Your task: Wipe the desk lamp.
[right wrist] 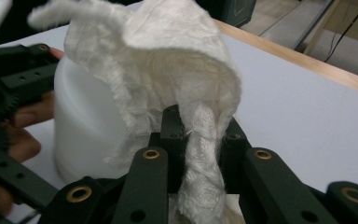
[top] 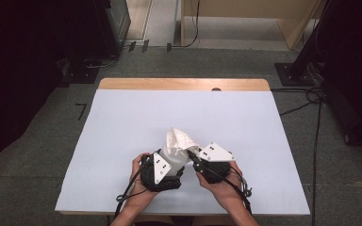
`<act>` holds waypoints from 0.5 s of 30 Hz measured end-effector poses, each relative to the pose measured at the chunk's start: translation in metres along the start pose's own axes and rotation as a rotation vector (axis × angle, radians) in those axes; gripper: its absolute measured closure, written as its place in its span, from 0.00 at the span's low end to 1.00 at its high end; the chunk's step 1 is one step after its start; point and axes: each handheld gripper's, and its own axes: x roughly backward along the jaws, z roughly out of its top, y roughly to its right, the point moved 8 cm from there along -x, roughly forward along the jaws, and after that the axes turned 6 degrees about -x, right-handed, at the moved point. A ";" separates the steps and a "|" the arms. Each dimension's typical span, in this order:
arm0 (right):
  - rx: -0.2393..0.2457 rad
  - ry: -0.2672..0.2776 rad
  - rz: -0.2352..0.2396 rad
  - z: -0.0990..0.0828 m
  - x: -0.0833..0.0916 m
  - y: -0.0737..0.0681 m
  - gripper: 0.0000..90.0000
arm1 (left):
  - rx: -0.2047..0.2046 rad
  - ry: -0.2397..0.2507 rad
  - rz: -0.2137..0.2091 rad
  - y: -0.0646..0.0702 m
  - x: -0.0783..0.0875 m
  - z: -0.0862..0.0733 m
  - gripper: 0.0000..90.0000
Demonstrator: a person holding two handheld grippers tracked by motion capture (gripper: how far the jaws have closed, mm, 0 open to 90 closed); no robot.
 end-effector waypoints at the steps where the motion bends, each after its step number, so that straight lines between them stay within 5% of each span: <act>1: -0.015 -0.006 -0.001 -0.002 -0.001 0.004 0.86 | -0.011 -0.001 -0.004 0.000 0.001 0.001 0.09; 9: -0.074 -0.077 0.032 -0.011 -0.006 0.017 0.86 | -0.042 -0.039 -0.035 0.005 -0.010 -0.004 0.09; 15: -0.112 -0.044 0.094 -0.001 0.003 0.011 0.86 | -0.090 -0.036 -0.033 0.011 -0.015 0.000 0.09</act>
